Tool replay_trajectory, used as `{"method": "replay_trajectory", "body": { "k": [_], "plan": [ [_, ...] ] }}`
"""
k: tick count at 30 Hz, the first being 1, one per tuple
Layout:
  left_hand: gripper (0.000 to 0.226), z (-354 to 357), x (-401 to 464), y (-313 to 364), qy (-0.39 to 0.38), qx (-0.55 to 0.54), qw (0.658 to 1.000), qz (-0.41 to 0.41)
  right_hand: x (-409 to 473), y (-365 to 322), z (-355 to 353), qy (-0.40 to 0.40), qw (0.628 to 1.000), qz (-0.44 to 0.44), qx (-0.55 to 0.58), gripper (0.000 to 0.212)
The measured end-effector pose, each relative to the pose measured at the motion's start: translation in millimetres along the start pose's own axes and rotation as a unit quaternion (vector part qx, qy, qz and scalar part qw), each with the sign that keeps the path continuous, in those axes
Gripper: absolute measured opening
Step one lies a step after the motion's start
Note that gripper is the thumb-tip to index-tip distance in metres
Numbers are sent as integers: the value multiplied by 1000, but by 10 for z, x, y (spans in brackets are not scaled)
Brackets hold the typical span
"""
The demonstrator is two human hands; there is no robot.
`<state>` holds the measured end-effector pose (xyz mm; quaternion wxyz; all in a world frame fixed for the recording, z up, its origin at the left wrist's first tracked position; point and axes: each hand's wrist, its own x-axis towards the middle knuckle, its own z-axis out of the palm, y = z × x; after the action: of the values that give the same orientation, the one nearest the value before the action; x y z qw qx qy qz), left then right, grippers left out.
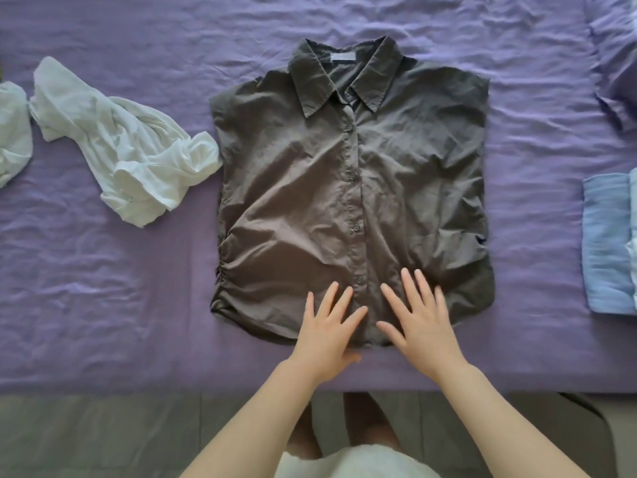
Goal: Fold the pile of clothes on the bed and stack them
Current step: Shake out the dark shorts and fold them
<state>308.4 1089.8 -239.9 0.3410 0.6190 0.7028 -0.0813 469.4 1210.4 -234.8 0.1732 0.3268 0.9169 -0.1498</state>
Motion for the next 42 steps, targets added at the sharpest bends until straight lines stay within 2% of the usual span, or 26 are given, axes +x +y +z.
{"method": "replay_trajectory", "body": {
  "k": [2,4,7,9,12,14,18,21,24,26,29,32,34,35,38,40,42],
  "plan": [
    [84,9,-6,-23,-11,39,999,-1,-111,35,54,36,996,-76,20,59],
    [73,-48,-26,-31,21,64,998,1,-214,66,109,32,989,-141,26,58],
    [41,-105,-62,-39,109,97,988,47,-251,45,121,2,989,-139,42,60],
    [31,-108,-80,-39,144,89,982,84,-203,-4,86,1,989,-129,70,65],
    [27,-182,-49,-70,148,13,985,87,-144,-82,37,-2,985,-119,123,74],
    [11,-338,-22,-106,123,-68,988,70,-108,-73,-5,-6,980,-98,172,81],
    [19,-672,70,-195,112,-178,977,-23,8,-60,-186,-23,964,-97,248,85],
    [20,-953,217,-231,96,-201,975,-17,171,-39,-379,12,948,-25,316,76],
    [22,-1197,392,-369,109,-198,974,-11,429,78,-619,70,961,28,267,52],
    [27,-1329,506,-507,128,-132,983,-10,634,178,-807,102,967,41,232,37],
    [42,-1540,695,-722,123,-50,991,-6,956,282,-1085,107,972,62,198,17],
    [70,-1746,829,-885,97,-12,995,17,1262,301,-1318,81,982,78,153,22],
    [76,-1845,896,-991,67,14,997,25,1443,274,-1423,73,984,93,134,29],
    [70,-1876,923,-1058,61,12,998,13,1531,259,-1459,72,985,101,123,32],
    [33,-1946,988,-1311,56,-55,996,-50,1765,238,-1528,54,987,117,91,34],
    [19,-1990,1008,-1460,42,-143,985,-87,1844,248,-1554,24,989,109,97,28],
    [14,-2054,1051,-1592,25,-265,958,-105,1919,262,-1587,11,989,103,105,26]
  ]
}}
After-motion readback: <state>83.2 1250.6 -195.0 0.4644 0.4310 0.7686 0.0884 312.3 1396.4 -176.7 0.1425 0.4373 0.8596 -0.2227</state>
